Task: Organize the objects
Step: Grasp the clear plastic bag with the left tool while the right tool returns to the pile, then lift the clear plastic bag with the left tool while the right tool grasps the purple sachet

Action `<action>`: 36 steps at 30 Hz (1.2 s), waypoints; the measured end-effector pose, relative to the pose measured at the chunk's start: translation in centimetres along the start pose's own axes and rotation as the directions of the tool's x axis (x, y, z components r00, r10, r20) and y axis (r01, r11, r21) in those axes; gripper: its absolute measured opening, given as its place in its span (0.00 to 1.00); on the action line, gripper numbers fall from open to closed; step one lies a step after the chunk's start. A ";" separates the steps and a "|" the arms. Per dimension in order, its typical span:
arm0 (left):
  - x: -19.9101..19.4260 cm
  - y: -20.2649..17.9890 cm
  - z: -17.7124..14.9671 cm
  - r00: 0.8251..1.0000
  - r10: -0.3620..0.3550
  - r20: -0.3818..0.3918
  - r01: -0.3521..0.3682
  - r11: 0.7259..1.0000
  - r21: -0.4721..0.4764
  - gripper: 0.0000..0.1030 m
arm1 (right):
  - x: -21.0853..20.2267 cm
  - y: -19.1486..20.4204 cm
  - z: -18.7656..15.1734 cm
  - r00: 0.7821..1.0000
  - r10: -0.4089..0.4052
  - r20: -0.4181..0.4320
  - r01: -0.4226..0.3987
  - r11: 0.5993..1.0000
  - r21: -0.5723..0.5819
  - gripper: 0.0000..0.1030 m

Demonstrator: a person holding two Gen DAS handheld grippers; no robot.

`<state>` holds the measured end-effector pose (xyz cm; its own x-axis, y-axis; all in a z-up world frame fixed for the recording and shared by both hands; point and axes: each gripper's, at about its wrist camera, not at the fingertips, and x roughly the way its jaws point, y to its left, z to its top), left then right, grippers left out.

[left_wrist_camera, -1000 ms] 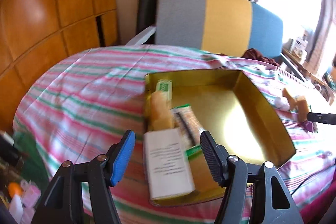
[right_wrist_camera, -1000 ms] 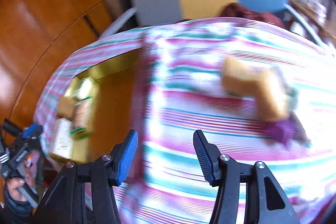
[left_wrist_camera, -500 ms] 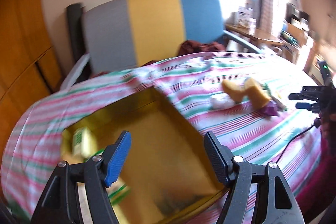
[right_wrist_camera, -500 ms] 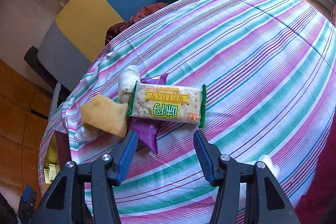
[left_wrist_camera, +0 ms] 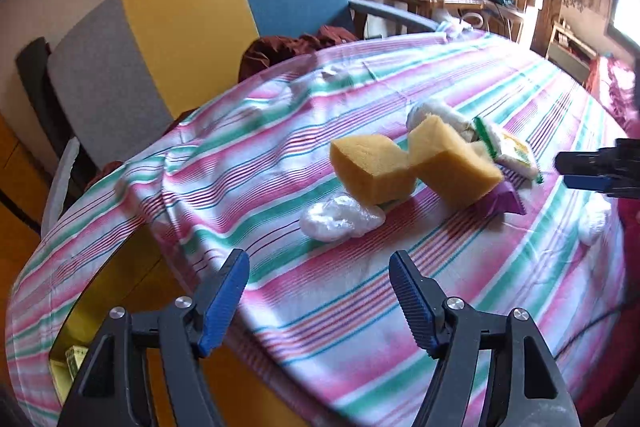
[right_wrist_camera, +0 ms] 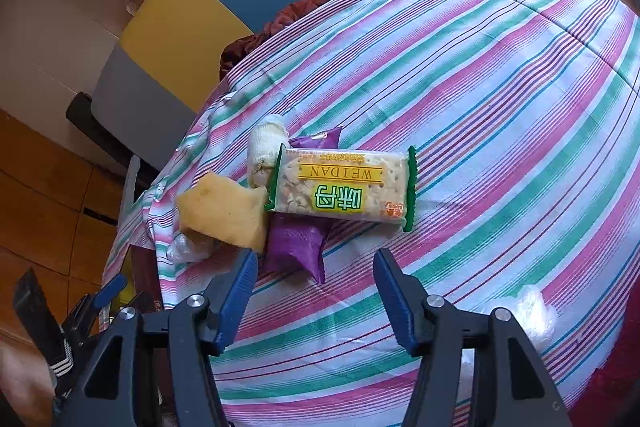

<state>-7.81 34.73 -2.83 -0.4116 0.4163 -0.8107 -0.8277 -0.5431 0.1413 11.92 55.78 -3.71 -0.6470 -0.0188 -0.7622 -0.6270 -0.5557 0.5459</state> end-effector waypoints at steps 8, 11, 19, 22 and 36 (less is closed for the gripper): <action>5.5 -1.1 2.4 0.996 -0.006 -0.089 0.011 0.998 0.055 0.74 | 0.6 0.2 -0.2 0.999 0.022 -0.032 -0.022 1.000 -0.006 0.60; 6.9 -1.3 3.1 0.995 -0.012 -0.099 0.018 0.998 0.058 0.74 | 0.6 0.2 -0.2 0.999 0.026 -0.033 -0.026 1.000 -0.005 0.60; 7.9 -1.4 3.2 0.988 -0.089 -0.127 0.093 0.995 0.025 0.37 | 0.9 -0.2 -0.1 0.999 0.019 -0.032 -0.018 1.000 0.008 0.60; 6.1 -2.1 2.3 0.988 -0.118 -0.096 0.120 0.993 0.017 0.37 | 0.8 -0.3 0.0 1.000 0.011 -0.027 -0.011 1.000 0.011 0.60; -1.7 -6.3 -5.8 0.977 -0.213 -0.024 0.213 0.977 -0.013 0.37 | 1.3 0.0 -0.1 0.999 -0.024 -0.039 0.024 1.000 -0.010 0.60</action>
<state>0.36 33.21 -5.60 -0.2165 0.5044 -0.8359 -0.8912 -0.4517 -0.0418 11.13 55.65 -4.79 -0.6144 -0.0374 -0.7881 -0.6379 -0.5643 0.5241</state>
